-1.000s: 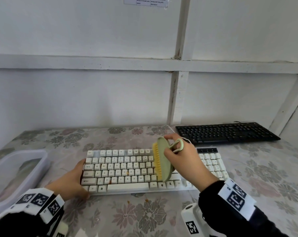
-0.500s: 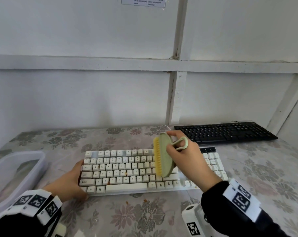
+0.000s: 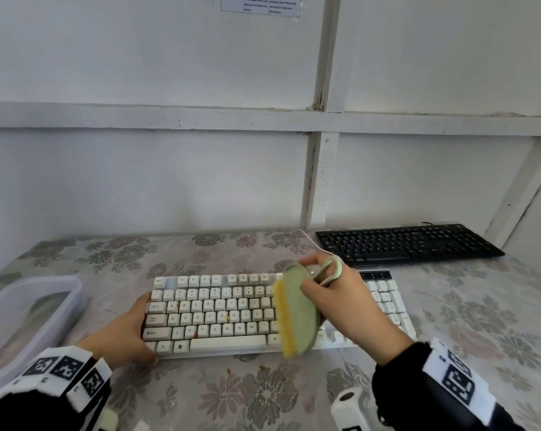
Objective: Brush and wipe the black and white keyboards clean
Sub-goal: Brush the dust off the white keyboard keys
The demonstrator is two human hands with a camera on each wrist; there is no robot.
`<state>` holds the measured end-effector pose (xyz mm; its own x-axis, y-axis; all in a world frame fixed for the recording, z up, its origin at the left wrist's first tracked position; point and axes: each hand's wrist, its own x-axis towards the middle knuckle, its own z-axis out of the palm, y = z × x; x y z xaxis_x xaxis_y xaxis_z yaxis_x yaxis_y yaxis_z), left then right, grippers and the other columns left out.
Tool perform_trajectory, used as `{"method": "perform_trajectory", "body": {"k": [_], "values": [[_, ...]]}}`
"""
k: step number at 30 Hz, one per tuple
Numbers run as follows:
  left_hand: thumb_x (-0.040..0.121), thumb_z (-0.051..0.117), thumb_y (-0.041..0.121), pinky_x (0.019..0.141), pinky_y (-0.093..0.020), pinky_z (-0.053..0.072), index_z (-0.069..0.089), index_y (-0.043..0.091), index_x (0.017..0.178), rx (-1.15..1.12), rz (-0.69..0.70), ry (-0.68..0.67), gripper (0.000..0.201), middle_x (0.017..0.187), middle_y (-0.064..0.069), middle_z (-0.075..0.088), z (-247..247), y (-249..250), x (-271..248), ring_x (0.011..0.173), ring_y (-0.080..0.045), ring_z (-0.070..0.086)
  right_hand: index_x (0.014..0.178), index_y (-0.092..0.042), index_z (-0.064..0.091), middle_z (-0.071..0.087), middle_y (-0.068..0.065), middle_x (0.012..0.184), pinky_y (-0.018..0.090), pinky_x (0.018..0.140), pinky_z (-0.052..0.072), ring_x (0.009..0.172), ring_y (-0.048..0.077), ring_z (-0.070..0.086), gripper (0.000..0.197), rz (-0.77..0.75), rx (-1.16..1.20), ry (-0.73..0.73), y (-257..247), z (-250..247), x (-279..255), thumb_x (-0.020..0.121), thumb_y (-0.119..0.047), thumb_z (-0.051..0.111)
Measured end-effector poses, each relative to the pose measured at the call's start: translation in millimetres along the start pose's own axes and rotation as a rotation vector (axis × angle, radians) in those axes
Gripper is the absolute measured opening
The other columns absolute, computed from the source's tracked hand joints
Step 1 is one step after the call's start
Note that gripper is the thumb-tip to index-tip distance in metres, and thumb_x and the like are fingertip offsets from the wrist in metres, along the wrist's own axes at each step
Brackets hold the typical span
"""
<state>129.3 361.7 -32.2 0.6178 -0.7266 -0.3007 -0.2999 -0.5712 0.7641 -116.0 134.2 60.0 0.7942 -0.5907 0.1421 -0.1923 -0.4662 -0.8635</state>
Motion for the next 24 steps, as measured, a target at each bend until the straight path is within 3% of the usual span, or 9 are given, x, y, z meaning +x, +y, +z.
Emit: {"method": "perform_trajectory", "body": {"k": [3, 7, 10, 12, 14, 16, 20, 22, 24], "values": [[0.050, 0.075, 0.001, 0.077, -0.015, 0.046, 0.013, 0.027, 0.141, 0.048, -0.013, 0.005, 0.114, 0.115, 0.009, 0.056, 0.3, 1.8, -0.7, 0.104, -0.006, 0.056, 0.108, -0.028, 0.055, 0.066, 0.006, 0.080, 0.023, 0.042, 0.047, 0.051, 0.005, 0.056, 0.028, -0.047, 0.022, 0.072, -2.8, 1.9, 10.1, 0.090, -0.008, 0.050], [0.051, 0.075, 0.002, 0.081, -0.016, 0.045, 0.012, 0.027, 0.142, 0.067, -0.017, 0.015, 0.113, 0.116, 0.009, 0.056, 0.6, 3.7, -1.4, 0.106, -0.007, 0.055, 0.107, -0.029, 0.053, 0.066, 0.017, 0.079, 0.028, 0.046, 0.045, 0.057, 0.017, 0.053, 0.026, -0.013, -0.058, -0.015, 6.3, 11.4, 5.4, 0.089, -0.010, 0.049], [0.042, 0.075, 0.011, 0.093, -0.025, 0.045, 0.013, 0.027, 0.143, 0.056, -0.004, 0.018, 0.119, 0.119, 0.008, 0.056, -0.1, 0.5, -0.1, 0.109, -0.009, 0.055, 0.105, -0.024, 0.056, 0.056, 0.001, 0.067, 0.016, 0.043, 0.034, 0.054, 0.011, 0.044, 0.023, 0.018, -0.112, -0.127, 10.7, 8.9, -6.3, 0.087, -0.011, 0.051], [0.041, 0.075, 0.011, 0.096, -0.030, 0.046, 0.013, 0.029, 0.142, 0.041, -0.009, 0.019, 0.120, 0.118, 0.007, 0.057, -0.5, -1.0, -0.2, 0.109, -0.010, 0.056, 0.101, -0.022, 0.060, 0.054, -0.004, 0.068, 0.015, 0.048, 0.035, 0.057, 0.010, 0.045, 0.019, 0.049, -0.108, -0.176, 7.7, 2.3, -11.5, 0.085, -0.013, 0.054], [0.039, 0.076, 0.013, 0.095, -0.031, 0.048, 0.013, 0.031, 0.141, 0.034, -0.006, 0.012, 0.122, 0.117, 0.006, 0.058, -0.3, -1.0, -0.6, 0.108, -0.011, 0.057, 0.097, -0.022, 0.063, 0.057, -0.005, 0.069, 0.019, 0.050, 0.041, 0.057, 0.008, 0.051, 0.017, 0.061, -0.072, -0.144, 3.6, -4.3, -11.6, 0.084, -0.012, 0.055], [0.039, 0.075, 0.012, 0.092, -0.028, 0.048, 0.013, 0.030, 0.141, 0.027, -0.006, 0.010, 0.121, 0.117, 0.006, 0.058, -0.2, 0.2, -1.0, 0.107, -0.010, 0.057, 0.097, -0.022, 0.062, 0.058, -0.005, 0.066, 0.018, 0.044, 0.041, 0.048, 0.001, 0.052, 0.019, 0.035, -0.014, -0.051, -0.5, -8.6, -6.7, 0.085, -0.009, 0.054], [0.038, 0.075, 0.016, 0.094, -0.027, 0.046, 0.013, 0.030, 0.141, 0.043, -0.009, 0.010, 0.121, 0.118, 0.007, 0.057, -0.4, 2.3, -2.2, 0.108, -0.009, 0.056, 0.112, -0.024, 0.055, 0.064, 0.000, 0.076, 0.013, 0.039, 0.039, 0.044, -0.002, 0.055, 0.026, -0.059, 0.049, 0.082, -5.2, -6.2, 8.0, 0.091, -0.008, 0.050], [0.038, 0.075, 0.016, 0.094, -0.027, 0.046, 0.014, 0.029, 0.142, 0.050, -0.012, 0.018, 0.121, 0.118, 0.007, 0.057, 0.5, 2.6, -3.0, 0.109, -0.009, 0.056, 0.114, -0.021, 0.054, 0.064, 0.001, 0.077, 0.017, 0.041, 0.042, 0.048, 0.001, 0.056, 0.026, -0.064, 0.006, 0.057, -3.7, 0.3, 12.3, 0.092, -0.009, 0.050], [0.042, 0.076, 0.010, 0.090, -0.024, 0.047, 0.014, 0.028, 0.142, 0.053, -0.027, 0.016, 0.119, 0.117, 0.007, 0.057, 0.9, 3.4, -2.8, 0.107, -0.008, 0.056, 0.110, -0.020, 0.055, 0.066, 0.007, 0.083, 0.031, 0.051, 0.056, 0.062, 0.013, 0.064, 0.023, -0.009, -0.042, -0.032, 0.5, 7.4, 14.8, 0.091, -0.010, 0.051]]}}
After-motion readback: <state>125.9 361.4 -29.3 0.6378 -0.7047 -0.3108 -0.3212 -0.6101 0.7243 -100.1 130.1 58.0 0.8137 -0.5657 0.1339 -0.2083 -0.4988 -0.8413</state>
